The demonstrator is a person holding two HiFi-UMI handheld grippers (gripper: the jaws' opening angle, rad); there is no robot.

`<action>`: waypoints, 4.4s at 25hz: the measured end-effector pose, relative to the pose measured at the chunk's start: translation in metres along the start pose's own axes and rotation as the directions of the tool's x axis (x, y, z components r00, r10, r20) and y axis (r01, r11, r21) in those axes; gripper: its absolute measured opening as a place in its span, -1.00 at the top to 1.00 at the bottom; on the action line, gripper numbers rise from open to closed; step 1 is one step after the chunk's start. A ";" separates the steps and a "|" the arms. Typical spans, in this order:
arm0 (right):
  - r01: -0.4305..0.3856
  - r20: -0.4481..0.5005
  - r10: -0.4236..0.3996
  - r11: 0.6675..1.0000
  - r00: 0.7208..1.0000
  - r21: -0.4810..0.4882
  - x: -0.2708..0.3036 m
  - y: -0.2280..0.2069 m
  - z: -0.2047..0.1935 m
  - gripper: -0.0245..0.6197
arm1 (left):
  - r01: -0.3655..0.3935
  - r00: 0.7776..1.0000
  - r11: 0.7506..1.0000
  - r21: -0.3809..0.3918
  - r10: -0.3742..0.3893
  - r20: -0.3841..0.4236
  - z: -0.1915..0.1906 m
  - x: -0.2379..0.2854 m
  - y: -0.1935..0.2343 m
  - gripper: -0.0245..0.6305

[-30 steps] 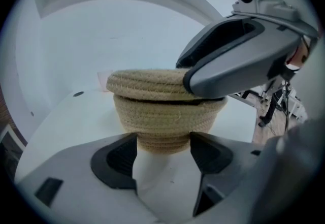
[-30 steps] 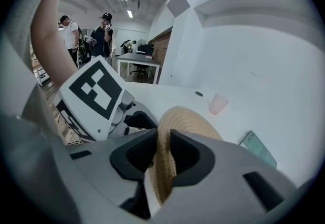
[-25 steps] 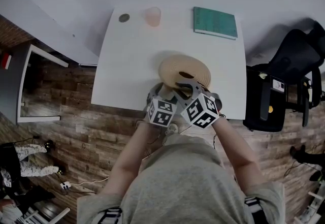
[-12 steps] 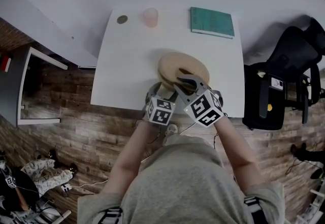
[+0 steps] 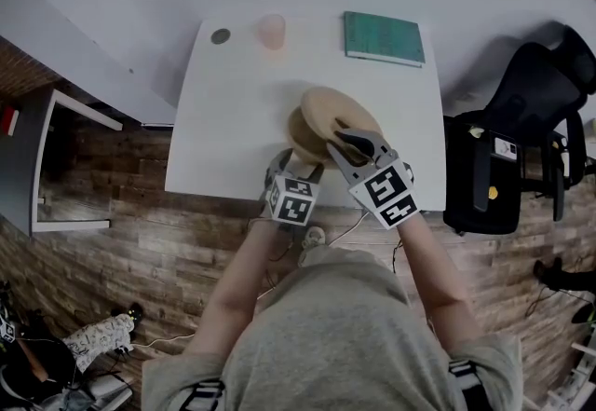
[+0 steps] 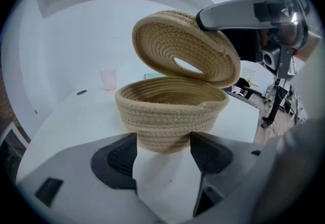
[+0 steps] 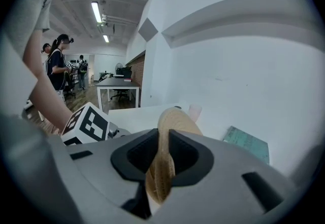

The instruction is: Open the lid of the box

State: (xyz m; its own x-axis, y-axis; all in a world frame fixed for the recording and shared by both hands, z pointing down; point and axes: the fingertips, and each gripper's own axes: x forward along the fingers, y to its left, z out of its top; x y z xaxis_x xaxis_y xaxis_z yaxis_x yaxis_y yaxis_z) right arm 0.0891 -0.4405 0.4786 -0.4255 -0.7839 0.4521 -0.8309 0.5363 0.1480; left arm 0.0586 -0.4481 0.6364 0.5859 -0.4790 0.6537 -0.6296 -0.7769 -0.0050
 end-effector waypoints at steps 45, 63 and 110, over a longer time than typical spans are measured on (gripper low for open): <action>0.119 0.244 -0.270 0.860 0.931 0.497 -0.185 0.086 -0.018 0.71 | -0.150 0.954 0.976 -0.157 0.184 0.235 -0.019 -0.202 -0.067 0.79; 0.014 0.296 -0.180 0.874 0.938 0.486 -0.256 0.190 -0.035 0.71 | -0.122 0.937 0.959 -0.255 0.196 0.289 -0.067 -0.316 -0.135 0.87; -0.018 0.296 -0.128 0.896 0.946 0.443 -0.268 0.225 -0.040 0.71 | -0.063 0.920 0.968 -0.242 0.151 0.363 -0.061 -0.348 -0.156 0.88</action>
State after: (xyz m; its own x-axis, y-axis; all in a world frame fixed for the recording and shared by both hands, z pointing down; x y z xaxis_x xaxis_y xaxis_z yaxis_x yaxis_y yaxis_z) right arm 0.0304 -0.0969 0.4259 -0.4029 -0.9032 0.1482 -0.8961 0.3562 -0.2649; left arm -0.0781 -0.1356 0.4558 0.6291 -0.7057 0.3259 -0.7701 -0.6230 0.1375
